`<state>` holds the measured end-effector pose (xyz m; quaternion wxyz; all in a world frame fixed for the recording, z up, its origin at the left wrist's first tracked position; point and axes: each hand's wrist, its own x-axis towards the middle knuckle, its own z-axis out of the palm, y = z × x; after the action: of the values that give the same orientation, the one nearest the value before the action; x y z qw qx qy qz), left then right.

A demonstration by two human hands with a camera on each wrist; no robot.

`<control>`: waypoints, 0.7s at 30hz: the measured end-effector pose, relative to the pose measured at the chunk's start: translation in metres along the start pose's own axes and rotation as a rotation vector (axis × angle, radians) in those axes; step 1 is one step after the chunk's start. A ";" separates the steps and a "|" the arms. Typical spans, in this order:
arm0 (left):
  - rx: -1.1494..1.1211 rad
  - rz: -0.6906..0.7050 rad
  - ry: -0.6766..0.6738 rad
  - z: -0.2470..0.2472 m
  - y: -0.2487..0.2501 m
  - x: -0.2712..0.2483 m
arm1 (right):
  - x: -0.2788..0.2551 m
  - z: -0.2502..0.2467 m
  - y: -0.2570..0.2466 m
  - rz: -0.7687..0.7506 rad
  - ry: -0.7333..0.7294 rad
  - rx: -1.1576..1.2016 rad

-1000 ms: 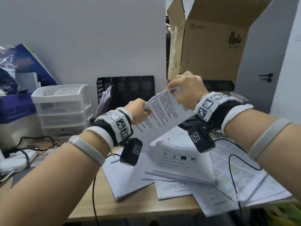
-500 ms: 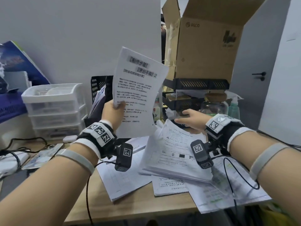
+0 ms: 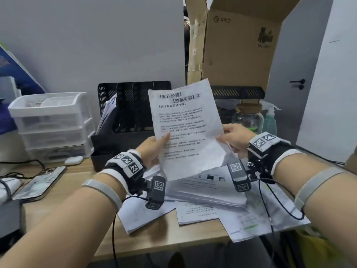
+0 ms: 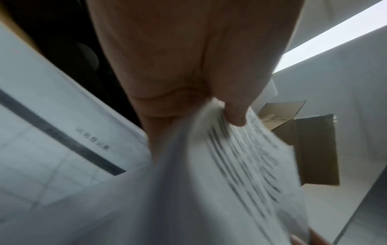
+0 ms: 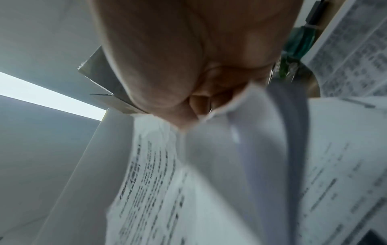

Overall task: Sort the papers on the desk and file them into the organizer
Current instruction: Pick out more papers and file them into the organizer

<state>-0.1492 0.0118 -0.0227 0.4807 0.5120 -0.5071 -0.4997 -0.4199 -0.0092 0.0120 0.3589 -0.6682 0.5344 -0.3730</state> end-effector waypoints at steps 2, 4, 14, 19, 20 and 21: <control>0.119 -0.160 -0.042 0.003 -0.012 0.003 | 0.000 -0.015 0.012 0.033 0.118 -0.103; 0.258 -0.227 -0.073 0.006 -0.023 0.006 | -0.001 -0.032 0.025 0.095 0.201 -0.200; 0.836 -0.163 -0.177 0.024 -0.030 0.027 | -0.027 -0.082 0.073 0.269 0.332 -0.304; 0.754 0.066 0.029 0.008 -0.007 0.030 | -0.045 -0.115 0.077 0.279 0.403 -0.300; 0.665 0.102 0.082 0.002 -0.004 0.031 | -0.049 -0.122 0.075 0.276 0.429 -0.292; 0.557 0.125 0.126 -0.003 -0.001 0.031 | -0.052 -0.130 0.076 0.272 0.461 -0.260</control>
<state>-0.1469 -0.0193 -0.0243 0.3821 0.6222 -0.6243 -0.2778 -0.5764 0.0182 -0.0001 0.1860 -0.5285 0.7298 -0.3918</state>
